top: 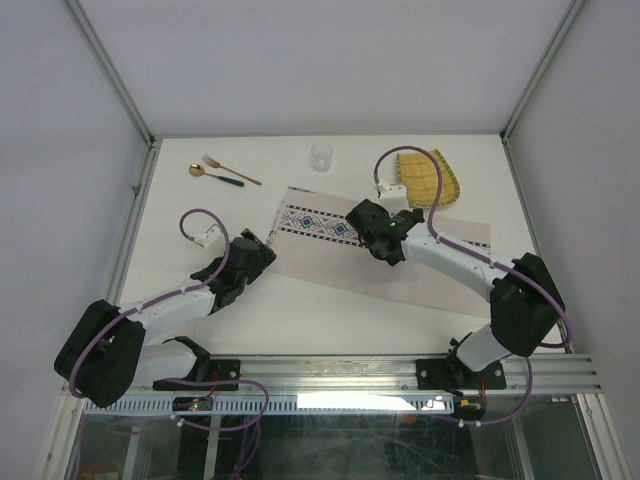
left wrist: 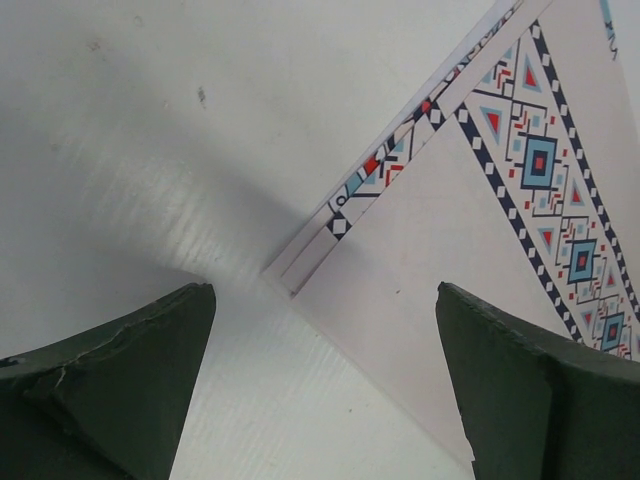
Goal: Set the dinner table for one person
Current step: Move the napkin to the center of the board.
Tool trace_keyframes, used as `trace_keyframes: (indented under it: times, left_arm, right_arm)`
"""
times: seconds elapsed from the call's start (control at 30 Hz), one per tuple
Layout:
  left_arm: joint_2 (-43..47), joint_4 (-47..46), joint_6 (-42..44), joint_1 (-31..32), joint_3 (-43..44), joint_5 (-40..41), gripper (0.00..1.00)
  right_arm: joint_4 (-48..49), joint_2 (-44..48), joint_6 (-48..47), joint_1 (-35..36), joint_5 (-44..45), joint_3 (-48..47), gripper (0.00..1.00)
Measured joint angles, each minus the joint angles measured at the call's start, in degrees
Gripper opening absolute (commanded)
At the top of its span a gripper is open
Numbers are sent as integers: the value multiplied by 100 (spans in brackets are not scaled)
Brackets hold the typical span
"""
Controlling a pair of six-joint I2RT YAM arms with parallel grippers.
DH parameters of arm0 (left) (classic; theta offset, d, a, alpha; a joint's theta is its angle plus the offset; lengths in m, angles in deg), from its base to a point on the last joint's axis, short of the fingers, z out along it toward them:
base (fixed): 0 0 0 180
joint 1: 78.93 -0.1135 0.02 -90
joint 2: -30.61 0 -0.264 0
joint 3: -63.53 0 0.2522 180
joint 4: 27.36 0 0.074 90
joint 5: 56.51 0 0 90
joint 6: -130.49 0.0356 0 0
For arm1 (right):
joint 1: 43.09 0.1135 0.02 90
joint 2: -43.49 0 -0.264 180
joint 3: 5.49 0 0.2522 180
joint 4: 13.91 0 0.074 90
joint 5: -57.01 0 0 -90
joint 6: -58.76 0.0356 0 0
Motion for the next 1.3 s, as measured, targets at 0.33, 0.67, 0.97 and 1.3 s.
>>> trace_keyframes:
  times: [0.33, 0.67, 0.97, 1.3]
  left_arm:
    - [-468, -1003, -50, 0, -24, -229, 99]
    - [-505, -1141, -79, -2, -46, -323, 94]
    - [-505, -1093, -103, -2, -96, -330, 67]
    - [-483, -892, -125, -2, -208, -345, 39]
  right_arm:
    - [-2, 0, 0, 4, 15, 2, 73]
    - [-4, 0, 0, 4, 20, 85, 73]
    - [-9, 0, 0, 4, 35, 85, 73]
    - [-24, 0, 2, 4, 59, 85, 72]
